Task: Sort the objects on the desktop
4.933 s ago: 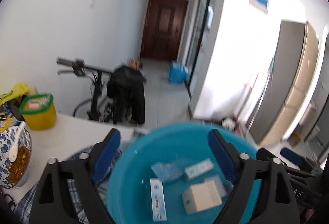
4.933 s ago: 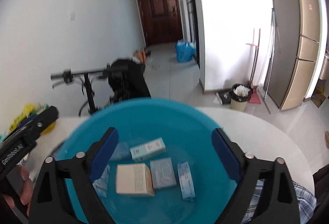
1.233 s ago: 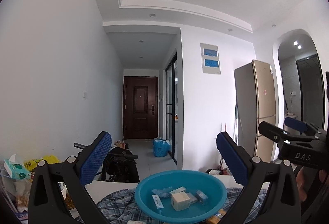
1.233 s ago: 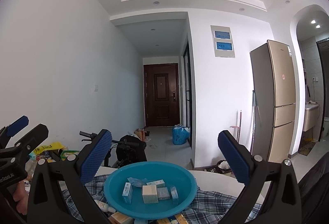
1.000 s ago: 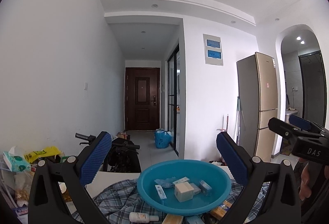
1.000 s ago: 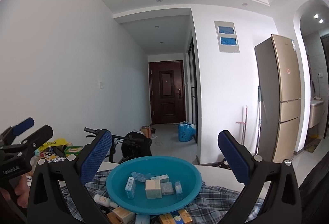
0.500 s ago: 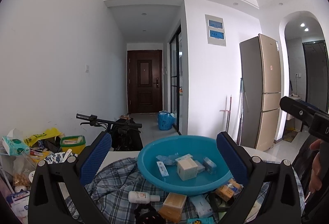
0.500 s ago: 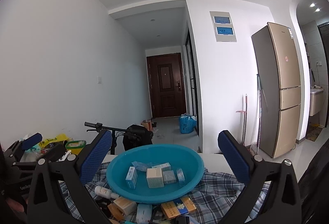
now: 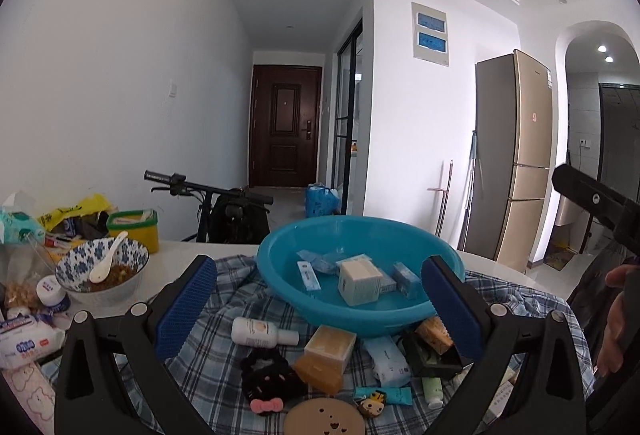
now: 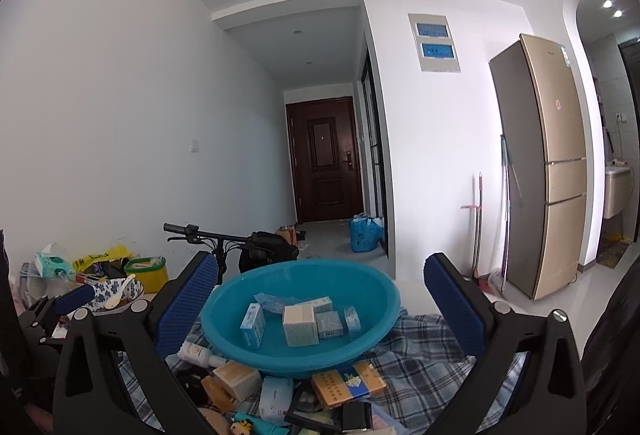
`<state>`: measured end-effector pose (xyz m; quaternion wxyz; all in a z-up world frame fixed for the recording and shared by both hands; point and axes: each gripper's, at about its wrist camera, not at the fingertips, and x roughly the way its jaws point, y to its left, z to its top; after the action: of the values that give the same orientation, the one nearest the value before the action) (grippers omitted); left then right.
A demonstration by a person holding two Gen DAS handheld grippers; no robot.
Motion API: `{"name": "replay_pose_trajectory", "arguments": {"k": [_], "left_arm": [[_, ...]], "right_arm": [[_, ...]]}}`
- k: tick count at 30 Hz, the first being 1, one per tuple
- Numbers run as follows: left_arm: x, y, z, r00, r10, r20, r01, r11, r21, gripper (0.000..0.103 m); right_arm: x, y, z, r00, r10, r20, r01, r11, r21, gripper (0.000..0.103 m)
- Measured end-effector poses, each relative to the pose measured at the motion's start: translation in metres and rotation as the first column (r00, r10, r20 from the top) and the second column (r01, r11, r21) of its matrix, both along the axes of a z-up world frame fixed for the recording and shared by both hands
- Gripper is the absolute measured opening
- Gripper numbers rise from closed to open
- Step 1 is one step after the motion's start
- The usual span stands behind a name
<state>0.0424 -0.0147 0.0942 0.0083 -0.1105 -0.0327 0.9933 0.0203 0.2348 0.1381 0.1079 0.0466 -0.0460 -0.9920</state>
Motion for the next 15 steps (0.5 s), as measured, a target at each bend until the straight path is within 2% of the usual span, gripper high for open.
{"name": "replay_pose_trajectory", "arguments": {"k": [6, 11, 13, 15], "left_arm": [[-0.001, -0.008, -0.016, 0.999, 0.032, 0.024, -0.033, 0.999, 0.024, 0.103], [-0.005, -0.011, -0.036, 0.997, 0.050, 0.056, -0.050, 0.999, 0.015, 0.103], [-0.004, -0.011, -0.042, 0.997, 0.057, 0.057, -0.057, 0.998, 0.003, 0.103], [-0.002, -0.006, -0.048, 0.996, 0.080, 0.024, -0.079, 0.996, -0.041, 0.103]], "right_arm": [[-0.006, -0.002, -0.021, 0.998, 0.008, 0.057, -0.008, 1.000, -0.012, 0.103], [-0.006, -0.008, -0.038, 0.996, 0.021, 0.085, -0.020, 1.000, -0.012, 0.103], [-0.008, -0.010, -0.045, 0.995, 0.027, 0.097, -0.025, 0.999, -0.021, 0.103], [-0.010, -0.014, -0.052, 0.993, 0.041, 0.115, -0.039, 0.999, -0.021, 0.103]]}}
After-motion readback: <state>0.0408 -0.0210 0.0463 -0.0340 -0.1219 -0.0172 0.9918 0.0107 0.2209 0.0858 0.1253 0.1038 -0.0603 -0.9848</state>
